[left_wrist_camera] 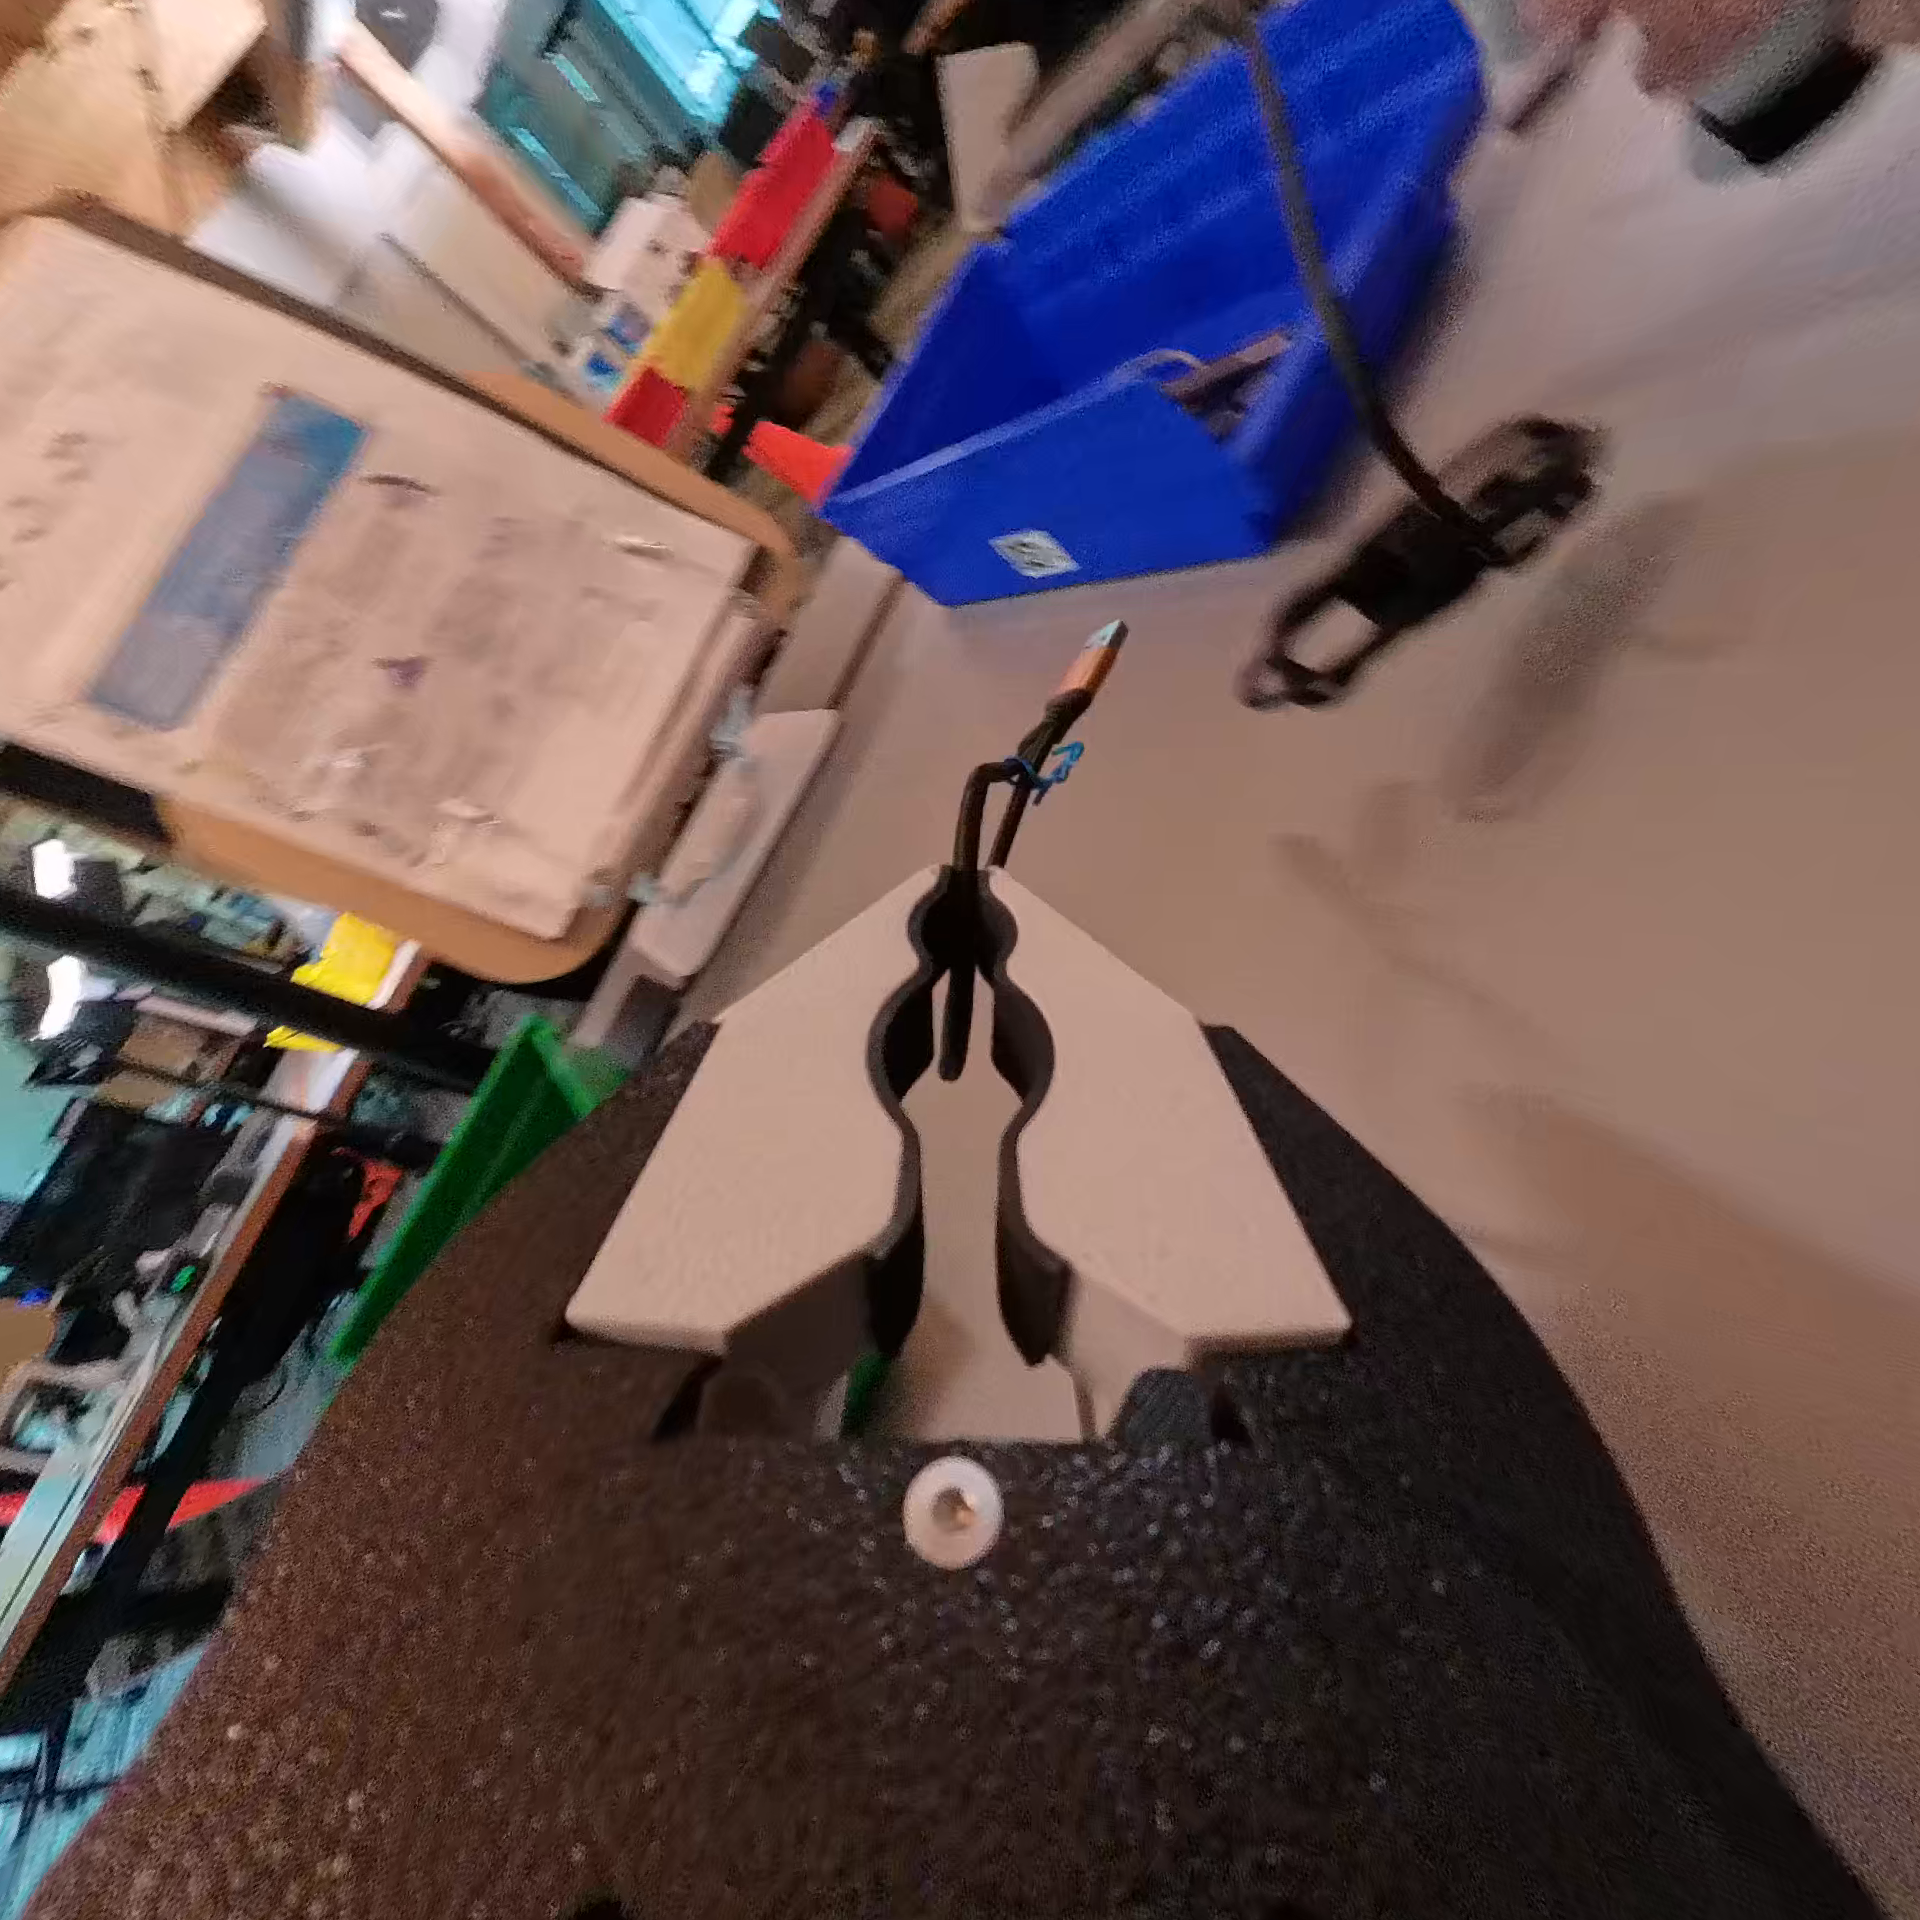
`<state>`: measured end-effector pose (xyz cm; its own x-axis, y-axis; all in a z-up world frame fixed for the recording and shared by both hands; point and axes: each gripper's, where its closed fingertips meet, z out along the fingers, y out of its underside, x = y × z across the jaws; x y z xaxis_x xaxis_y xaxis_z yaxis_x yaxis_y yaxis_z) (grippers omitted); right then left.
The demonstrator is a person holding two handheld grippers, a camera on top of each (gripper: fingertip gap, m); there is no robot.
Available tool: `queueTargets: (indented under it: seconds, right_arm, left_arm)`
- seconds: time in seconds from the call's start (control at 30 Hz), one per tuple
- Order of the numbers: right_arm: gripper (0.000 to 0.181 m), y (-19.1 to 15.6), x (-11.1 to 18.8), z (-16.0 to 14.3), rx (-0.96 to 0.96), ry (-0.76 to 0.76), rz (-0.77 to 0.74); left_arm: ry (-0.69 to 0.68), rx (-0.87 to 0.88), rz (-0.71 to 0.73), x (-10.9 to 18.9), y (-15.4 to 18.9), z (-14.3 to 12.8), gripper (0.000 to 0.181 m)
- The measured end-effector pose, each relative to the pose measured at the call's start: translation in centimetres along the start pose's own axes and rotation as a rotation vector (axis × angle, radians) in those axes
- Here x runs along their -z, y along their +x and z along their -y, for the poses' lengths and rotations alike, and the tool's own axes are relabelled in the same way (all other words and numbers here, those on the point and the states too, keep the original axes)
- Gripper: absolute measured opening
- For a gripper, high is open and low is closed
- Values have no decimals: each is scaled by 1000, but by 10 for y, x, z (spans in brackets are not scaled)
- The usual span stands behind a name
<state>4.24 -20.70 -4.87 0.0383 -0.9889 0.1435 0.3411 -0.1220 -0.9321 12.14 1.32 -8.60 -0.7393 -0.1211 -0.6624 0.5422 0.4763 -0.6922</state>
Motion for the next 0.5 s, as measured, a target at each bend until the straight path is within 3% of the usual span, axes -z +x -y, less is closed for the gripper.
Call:
queueTargets:
  seconds: [0.17,0.3,0.4,0.5]
  right_arm:
    - [22,10,6,4,12,1,11]
    - [22,17,10,4,76,-25,38]
    - [22,22,11,4,60,-21,35]
    - [22,22,9,3,45,-21,39]
  left_arm:
    - [-85,-30,-253,-27,91,-36,0]
    - [-175,15,-425,-20,125,-57,7]
    - [-212,137,-493,-19,132,-51,25]
    - [-218,261,-473,-34,128,-28,29]
